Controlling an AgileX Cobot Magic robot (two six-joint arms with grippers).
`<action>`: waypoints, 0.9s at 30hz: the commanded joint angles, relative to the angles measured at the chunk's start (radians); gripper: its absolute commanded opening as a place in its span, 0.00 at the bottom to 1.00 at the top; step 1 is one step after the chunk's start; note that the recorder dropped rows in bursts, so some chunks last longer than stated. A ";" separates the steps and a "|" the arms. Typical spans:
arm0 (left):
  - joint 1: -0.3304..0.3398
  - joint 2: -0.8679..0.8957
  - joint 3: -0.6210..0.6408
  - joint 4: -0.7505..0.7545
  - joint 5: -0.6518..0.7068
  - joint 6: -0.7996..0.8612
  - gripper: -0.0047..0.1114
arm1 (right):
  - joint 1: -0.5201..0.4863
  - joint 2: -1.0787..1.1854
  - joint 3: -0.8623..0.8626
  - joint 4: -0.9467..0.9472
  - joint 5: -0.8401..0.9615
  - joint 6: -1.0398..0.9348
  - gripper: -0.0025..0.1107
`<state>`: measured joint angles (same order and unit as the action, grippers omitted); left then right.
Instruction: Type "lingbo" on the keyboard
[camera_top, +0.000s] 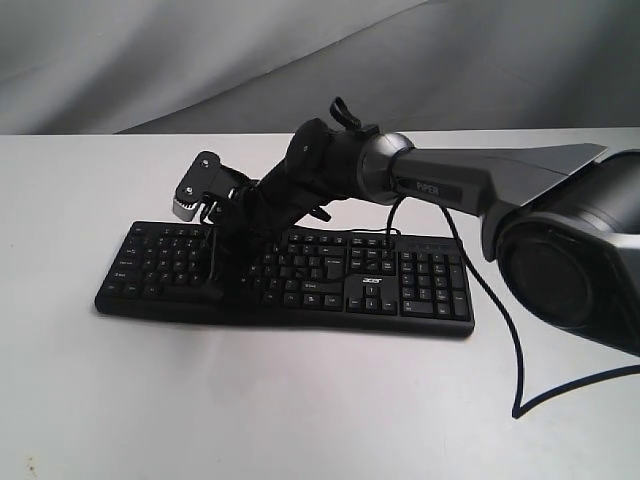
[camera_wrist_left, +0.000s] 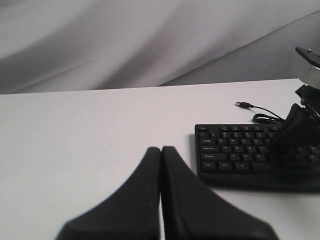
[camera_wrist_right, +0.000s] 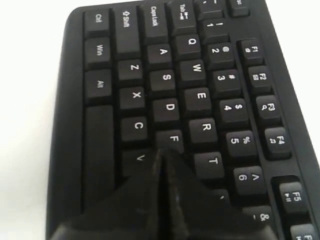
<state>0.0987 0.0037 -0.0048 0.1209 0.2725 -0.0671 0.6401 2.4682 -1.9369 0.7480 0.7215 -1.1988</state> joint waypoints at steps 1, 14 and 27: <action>0.001 -0.004 0.005 -0.004 -0.007 -0.002 0.04 | 0.011 -0.018 -0.007 -0.031 0.035 0.031 0.02; 0.001 -0.004 0.005 -0.004 -0.007 -0.002 0.04 | 0.011 -0.014 -0.003 -0.074 0.049 0.050 0.02; 0.001 -0.004 0.005 -0.004 -0.007 -0.002 0.04 | 0.011 -0.018 -0.003 -0.094 0.057 0.063 0.02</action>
<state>0.0987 0.0037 -0.0048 0.1209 0.2725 -0.0671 0.6489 2.4573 -1.9369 0.6609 0.7723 -1.1407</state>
